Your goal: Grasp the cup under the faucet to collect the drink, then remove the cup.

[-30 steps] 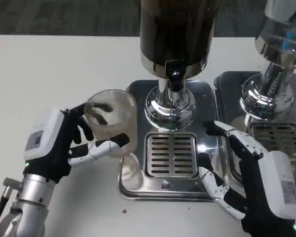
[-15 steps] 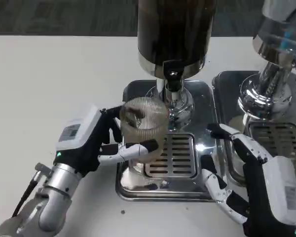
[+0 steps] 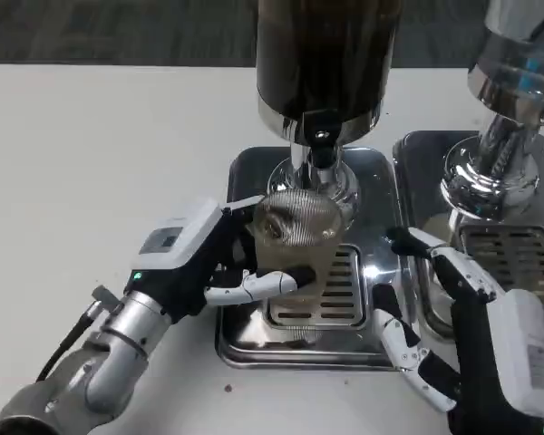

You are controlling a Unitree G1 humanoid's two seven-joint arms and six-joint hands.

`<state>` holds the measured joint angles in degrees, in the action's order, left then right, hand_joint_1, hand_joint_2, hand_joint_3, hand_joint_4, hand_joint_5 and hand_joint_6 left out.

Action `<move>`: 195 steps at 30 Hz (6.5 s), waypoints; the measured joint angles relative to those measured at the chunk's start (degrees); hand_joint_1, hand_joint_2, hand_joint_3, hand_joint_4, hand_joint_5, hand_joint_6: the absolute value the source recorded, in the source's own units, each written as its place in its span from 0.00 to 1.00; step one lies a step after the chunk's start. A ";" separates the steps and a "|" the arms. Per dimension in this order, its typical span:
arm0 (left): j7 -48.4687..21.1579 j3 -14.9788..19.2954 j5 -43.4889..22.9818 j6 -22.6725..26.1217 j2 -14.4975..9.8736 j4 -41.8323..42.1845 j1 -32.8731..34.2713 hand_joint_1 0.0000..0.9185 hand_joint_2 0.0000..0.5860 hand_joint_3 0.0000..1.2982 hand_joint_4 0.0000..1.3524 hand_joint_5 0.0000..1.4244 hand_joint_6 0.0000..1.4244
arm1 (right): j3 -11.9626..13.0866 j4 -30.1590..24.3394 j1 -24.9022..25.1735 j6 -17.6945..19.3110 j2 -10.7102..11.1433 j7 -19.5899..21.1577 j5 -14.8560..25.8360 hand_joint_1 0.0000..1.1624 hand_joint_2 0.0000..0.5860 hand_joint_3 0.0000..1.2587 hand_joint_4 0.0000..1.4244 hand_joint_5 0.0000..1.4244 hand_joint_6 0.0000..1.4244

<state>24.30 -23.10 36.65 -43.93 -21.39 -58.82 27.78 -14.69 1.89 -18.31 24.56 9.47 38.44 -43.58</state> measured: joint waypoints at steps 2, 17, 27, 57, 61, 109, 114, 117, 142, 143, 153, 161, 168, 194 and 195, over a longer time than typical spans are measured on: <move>-0.54 -0.08 -0.05 0.00 -0.22 0.42 0.00 0.11 0.22 0.24 0.28 0.36 0.40 | -0.01 0.00 0.00 -0.02 -0.02 -0.01 0.04 0.38 0.72 0.28 0.27 0.25 0.27; -6.19 -0.02 -1.24 1.12 -1.93 5.09 -0.98 0.04 0.17 0.15 0.15 0.22 0.21 | -0.11 0.13 0.92 -0.02 -0.11 -0.31 0.18 0.38 0.72 0.29 0.27 0.25 0.28; -8.30 0.12 -2.20 3.38 -1.97 7.42 -1.26 0.04 0.16 0.14 0.14 0.22 0.19 | -0.16 0.19 1.09 -0.02 -0.16 -0.31 0.22 0.38 0.72 0.29 0.27 0.25 0.29; -26.84 18.86 -33.07 -1.30 -9.03 30.55 -14.10 0.00 0.22 0.19 0.20 0.18 0.13 | -0.35 4.28 4.26 0.68 0.00 -0.30 1.40 0.38 0.72 0.29 0.27 0.25 0.28; -41.10 20.99 -48.89 1.32 -9.03 32.92 -12.21 0.00 0.23 0.22 0.22 0.20 0.12 | -0.32 4.80 4.60 0.78 -0.01 -0.30 1.54 0.38 0.72 0.29 0.27 0.25 0.27; -84.94 29.70 -69.92 49.25 1.68 33.73 6.30 0.00 0.17 0.07 0.04 0.10 0.06 | 1.53 8.98 5.15 2.46 -3.06 -0.11 7.63 0.39 0.73 0.30 0.28 0.26 0.26; -85.82 29.01 -67.37 48.18 2.18 30.34 6.93 0.00 0.17 0.09 0.04 0.10 0.06 | 1.67 8.98 4.78 2.57 -3.61 -0.03 7.65 0.39 0.73 0.30 0.28 0.26 0.26; -86.54 28.78 -65.98 46.92 2.24 28.82 7.65 0.00 0.17 0.10 0.05 0.10 0.05 | 1.73 8.98 4.74 2.60 -3.85 0.02 7.65 0.39 0.72 0.30 0.28 0.26 0.26; -88.75 26.68 -55.04 27.05 2.26 23.28 8.62 0.00 0.15 0.15 0.09 0.11 0.05 | 1.86 9.01 4.66 3.25 -4.49 -0.15 8.06 0.38 0.72 0.30 0.28 0.26 0.26; -88.43 26.62 -53.99 24.84 2.13 23.11 8.55 0.00 0.15 0.15 0.09 0.10 0.03 | 1.81 9.01 4.66 3.26 -4.49 -0.20 8.08 0.38 0.72 0.30 0.28 0.26 0.26; -86.98 25.98 -51.14 17.26 1.83 21.45 7.55 0.00 0.14 0.15 0.09 0.09 0.01 | 1.77 8.97 4.02 3.28 -4.39 -0.93 8.94 0.38 0.72 0.30 0.28 0.26 0.24; -86.63 24.48 -50.83 12.70 1.48 19.19 7.59 0.00 0.15 0.15 0.09 0.08 0.01 | 1.79 8.88 3.87 3.28 -4.35 -1.05 9.00 0.38 0.72 0.30 0.28 0.26 0.24; -85.21 23.62 -49.69 7.67 1.28 17.18 7.79 0.00 0.16 0.14 0.08 0.08 0.00 | 1.86 8.82 3.39 3.28 -4.39 -1.06 9.05 0.38 0.72 0.30 0.28 0.26 0.24; -80.17 17.81 -45.69 -5.30 -1.13 13.93 8.06 0.00 0.19 0.12 0.04 0.04 0.00 | 2.01 6.70 2.18 3.42 -4.45 -1.42 9.09 0.38 0.72 0.28 0.27 0.24 0.20; -79.97 17.64 -45.43 -5.66 -1.25 13.91 8.07 0.00 0.19 0.12 0.04 0.04 0.00 | 2.02 6.70 2.18 3.42 -4.44 -1.47 9.11 0.38 0.72 0.27 0.26 0.24 0.20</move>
<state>-55.67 -5.46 -8.78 -49.58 -22.64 -44.91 35.84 -12.67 8.59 -16.12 27.98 5.03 36.97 -34.47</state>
